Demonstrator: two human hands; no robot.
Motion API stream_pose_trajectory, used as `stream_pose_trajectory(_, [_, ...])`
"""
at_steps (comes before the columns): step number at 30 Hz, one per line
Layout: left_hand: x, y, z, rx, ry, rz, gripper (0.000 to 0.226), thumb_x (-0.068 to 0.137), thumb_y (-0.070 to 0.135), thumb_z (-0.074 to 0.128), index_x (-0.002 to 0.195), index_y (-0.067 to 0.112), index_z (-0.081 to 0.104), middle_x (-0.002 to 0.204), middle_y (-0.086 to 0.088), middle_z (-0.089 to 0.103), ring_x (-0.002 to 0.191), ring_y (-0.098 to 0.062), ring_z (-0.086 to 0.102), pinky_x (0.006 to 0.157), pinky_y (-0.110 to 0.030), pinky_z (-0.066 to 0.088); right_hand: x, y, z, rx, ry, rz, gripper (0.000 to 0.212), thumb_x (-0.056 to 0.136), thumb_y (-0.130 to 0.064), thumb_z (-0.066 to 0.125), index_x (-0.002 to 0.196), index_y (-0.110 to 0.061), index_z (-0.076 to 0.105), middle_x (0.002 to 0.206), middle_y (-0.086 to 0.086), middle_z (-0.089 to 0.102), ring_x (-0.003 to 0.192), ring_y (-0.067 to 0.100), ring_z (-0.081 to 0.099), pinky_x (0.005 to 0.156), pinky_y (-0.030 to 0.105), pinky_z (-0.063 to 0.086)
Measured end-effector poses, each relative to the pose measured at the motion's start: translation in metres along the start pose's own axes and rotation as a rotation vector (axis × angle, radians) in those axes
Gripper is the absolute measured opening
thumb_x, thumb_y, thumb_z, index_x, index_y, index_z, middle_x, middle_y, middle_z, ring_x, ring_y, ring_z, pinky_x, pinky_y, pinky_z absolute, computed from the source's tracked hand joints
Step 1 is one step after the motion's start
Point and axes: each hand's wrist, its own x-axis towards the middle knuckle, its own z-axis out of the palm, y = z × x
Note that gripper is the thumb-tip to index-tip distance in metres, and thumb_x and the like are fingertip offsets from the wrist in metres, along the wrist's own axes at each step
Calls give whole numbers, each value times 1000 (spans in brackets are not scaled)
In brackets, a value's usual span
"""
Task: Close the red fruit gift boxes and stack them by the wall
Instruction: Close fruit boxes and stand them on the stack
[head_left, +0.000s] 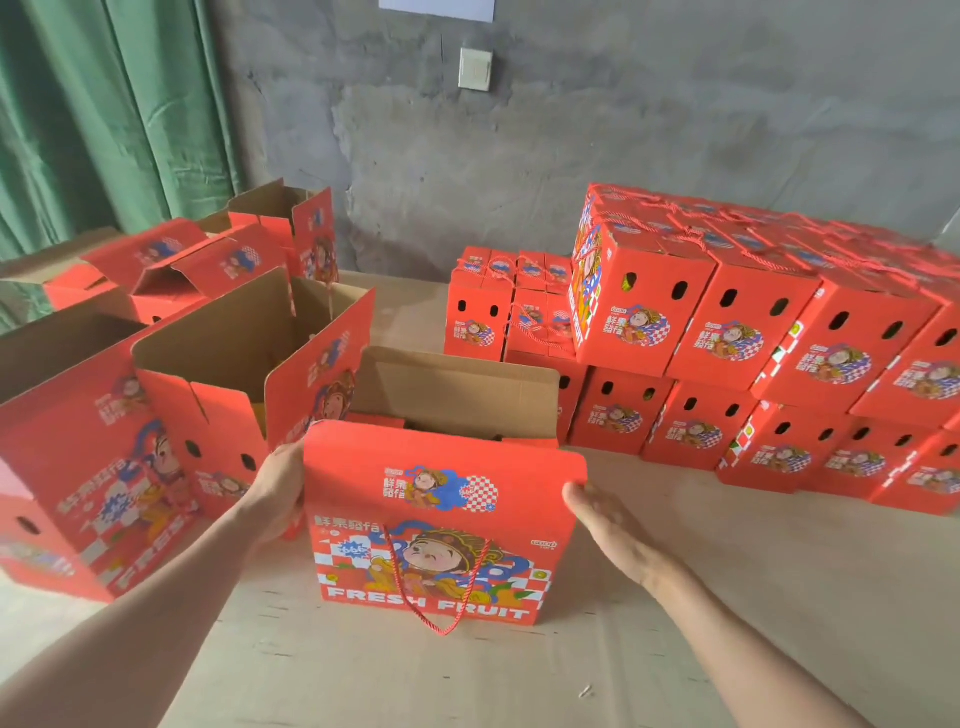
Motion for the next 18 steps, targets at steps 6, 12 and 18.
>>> stream_pose_trajectory(6, [-11,-4,8,27,-85,-27,60,81,62,49,113,14,62,107,-16,69,99,-36,66,91,-55,50,16,4,47,61,559,-24,35,102,-25,36,124,-8,56,126,8,61,104,11,59,103,25,38])
stream_pose_trajectory(12, [-15,-6,12,174,-84,132,32,95,36,50,126,29,52,130,-6,57,108,-25,61,96,-51,48,30,-1,47,-47,638,-141,37,98,-1,43,129,-17,54,131,-9,54,107,4,54,94,13,34])
stream_pose_trajectory(18, [-13,-11,12,370,-30,360,22,97,24,48,113,38,53,129,7,51,115,-19,53,82,-31,52,37,2,53,-271,820,-180,12,91,1,58,84,5,67,94,12,60,87,19,54,80,2,31])
